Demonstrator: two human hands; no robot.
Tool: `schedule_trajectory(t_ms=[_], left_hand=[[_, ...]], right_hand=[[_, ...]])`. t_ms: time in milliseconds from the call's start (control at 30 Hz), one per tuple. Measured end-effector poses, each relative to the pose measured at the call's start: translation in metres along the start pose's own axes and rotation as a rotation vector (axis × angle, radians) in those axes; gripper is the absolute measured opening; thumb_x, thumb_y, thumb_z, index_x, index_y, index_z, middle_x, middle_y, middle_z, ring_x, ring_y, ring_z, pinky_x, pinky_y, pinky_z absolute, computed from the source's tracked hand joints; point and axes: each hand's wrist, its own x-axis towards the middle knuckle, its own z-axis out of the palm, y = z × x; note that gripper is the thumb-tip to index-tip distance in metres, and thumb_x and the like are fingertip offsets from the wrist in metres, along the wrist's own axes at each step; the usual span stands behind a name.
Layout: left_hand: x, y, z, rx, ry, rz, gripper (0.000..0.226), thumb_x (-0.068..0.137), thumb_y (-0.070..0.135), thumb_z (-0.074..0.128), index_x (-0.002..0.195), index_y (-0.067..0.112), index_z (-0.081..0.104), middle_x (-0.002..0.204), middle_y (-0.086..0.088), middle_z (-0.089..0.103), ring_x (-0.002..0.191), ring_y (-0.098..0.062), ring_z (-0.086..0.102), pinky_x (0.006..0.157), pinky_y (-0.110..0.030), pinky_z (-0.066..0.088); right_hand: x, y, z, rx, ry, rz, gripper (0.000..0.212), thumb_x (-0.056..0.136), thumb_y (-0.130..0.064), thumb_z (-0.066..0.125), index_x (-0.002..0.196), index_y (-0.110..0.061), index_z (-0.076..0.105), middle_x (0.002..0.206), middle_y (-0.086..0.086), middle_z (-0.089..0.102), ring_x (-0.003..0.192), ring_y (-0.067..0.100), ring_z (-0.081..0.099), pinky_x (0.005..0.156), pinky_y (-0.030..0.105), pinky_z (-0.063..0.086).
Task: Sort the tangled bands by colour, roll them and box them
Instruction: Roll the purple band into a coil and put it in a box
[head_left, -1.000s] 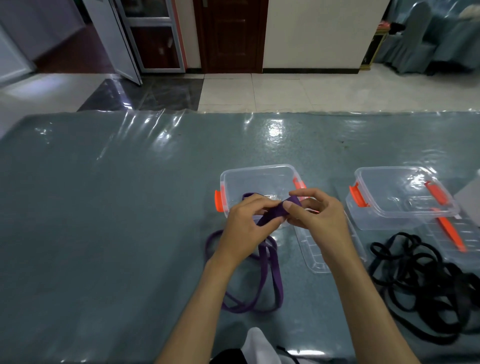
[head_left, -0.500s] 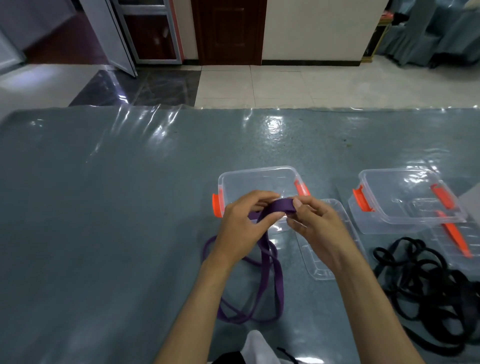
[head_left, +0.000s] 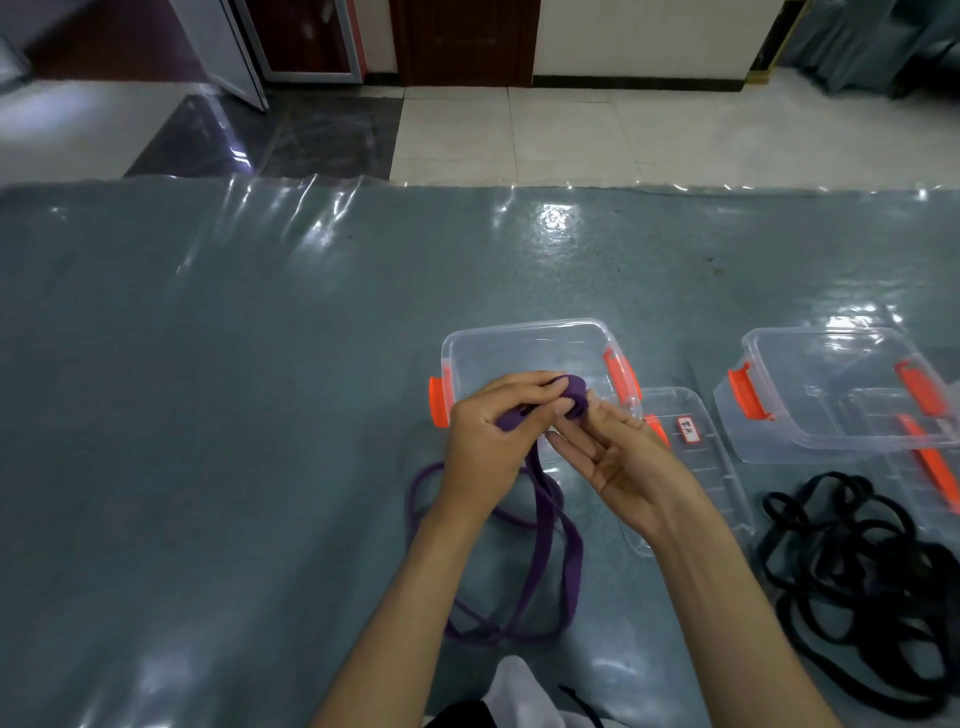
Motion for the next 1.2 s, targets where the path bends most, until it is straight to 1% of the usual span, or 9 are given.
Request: schedule_trajectory(t_ms=[267, 433, 567, 633, 700, 833, 933, 1033, 1200], left_hand=[[0.003, -0.018, -0.004, 0.144, -0.052, -0.023, 0.039, 0.078, 0.011, 0.092, 0.115, 0.013, 0.078, 0.115, 0.002, 0.075, 0.112, -0.019, 0.071, 0.102, -0.041, 0.057], [0.005, -0.017, -0.005, 0.184, -0.091, -0.006, 0.036, 0.090, 0.017, 0.082, 0.124, 0.027, 0.075, 0.118, 0.016, 0.073, 0.115, -0.013, 0.069, 0.100, -0.022, 0.054], [0.001, -0.014, -0.006, 0.179, -0.119, -0.027, 0.032, 0.098, 0.022, 0.073, 0.129, 0.033, 0.072, 0.121, 0.020, 0.070, 0.120, -0.012, 0.067, 0.103, -0.023, 0.053], [-0.001, -0.013, -0.006, 0.134, -0.105, -0.050, 0.034, 0.099, 0.019, 0.072, 0.129, 0.036, 0.072, 0.122, 0.017, 0.071, 0.121, -0.017, 0.067, 0.105, -0.031, 0.054], [-0.002, -0.008, -0.006, 0.095, -0.097, -0.065, 0.037, 0.099, 0.017, 0.072, 0.128, 0.040, 0.072, 0.122, 0.014, 0.071, 0.122, -0.020, 0.067, 0.106, -0.035, 0.054], [-0.005, 0.007, -0.007, 0.017, -0.127, -0.048, 0.036, 0.101, 0.013, 0.069, 0.131, 0.033, 0.072, 0.123, 0.007, 0.070, 0.121, -0.023, 0.067, 0.103, -0.027, 0.053], [-0.008, 0.019, -0.009, -0.006, -0.176, -0.034, 0.036, 0.102, 0.012, 0.067, 0.134, 0.030, 0.071, 0.123, 0.004, 0.067, 0.122, -0.025, 0.066, 0.106, -0.030, 0.052], [-0.014, 0.033, -0.008, -0.091, -0.187, -0.056, 0.040, 0.101, 0.009, 0.068, 0.135, 0.030, 0.070, 0.126, 0.001, 0.070, 0.123, -0.022, 0.067, 0.107, -0.033, 0.052], [-0.025, 0.052, -0.008, -0.257, -0.020, -0.096, 0.028, 0.093, 0.005, 0.077, 0.116, 0.022, 0.075, 0.116, -0.004, 0.078, 0.112, -0.020, 0.074, 0.093, -0.024, 0.057]], right_hand=[[0.005, -0.002, 0.000, -0.206, 0.043, -0.022, 0.019, 0.094, -0.022, 0.068, 0.096, -0.017, 0.086, 0.108, 0.012, 0.081, 0.097, 0.019, 0.079, 0.082, 0.028, 0.063], [0.007, 0.000, -0.001, -0.341, 0.093, -0.057, 0.029, 0.106, -0.020, 0.060, 0.094, -0.025, 0.085, 0.095, -0.001, 0.079, 0.088, 0.007, 0.075, 0.075, 0.022, 0.057], [0.006, -0.002, -0.004, -0.478, 0.124, -0.123, 0.025, 0.103, -0.020, 0.065, 0.090, -0.023, 0.086, 0.086, 0.000, 0.075, 0.078, 0.009, 0.067, 0.071, 0.023, 0.055], [0.003, -0.002, -0.002, -0.570, 0.135, -0.230, 0.017, 0.102, -0.018, 0.066, 0.104, -0.022, 0.083, 0.095, 0.001, 0.078, 0.082, 0.010, 0.070, 0.071, 0.022, 0.056], [-0.002, -0.005, 0.001, -0.642, 0.134, -0.407, 0.024, 0.104, -0.010, 0.062, 0.122, -0.019, 0.076, 0.109, 0.002, 0.079, 0.089, 0.013, 0.073, 0.075, 0.024, 0.058], [-0.024, -0.015, 0.010, -0.708, -0.014, -0.606, 0.020, 0.103, -0.014, 0.067, 0.120, -0.014, 0.077, 0.110, 0.006, 0.080, 0.100, 0.024, 0.078, 0.088, 0.034, 0.063], [-0.034, -0.017, 0.012, -0.723, -0.023, -0.647, 0.022, 0.094, -0.009, 0.077, 0.116, -0.010, 0.077, 0.106, 0.008, 0.080, 0.095, 0.029, 0.079, 0.092, 0.043, 0.064], [-0.045, -0.012, 0.013, -0.661, -0.077, -0.661, 0.024, 0.097, -0.007, 0.071, 0.121, -0.009, 0.072, 0.107, 0.012, 0.079, 0.096, 0.029, 0.078, 0.091, 0.040, 0.064], [-0.064, 0.000, 0.018, -0.550, -0.132, -0.684, 0.027, 0.100, -0.009, 0.068, 0.126, -0.006, 0.066, 0.115, 0.014, 0.075, 0.105, 0.032, 0.076, 0.091, 0.041, 0.063]])
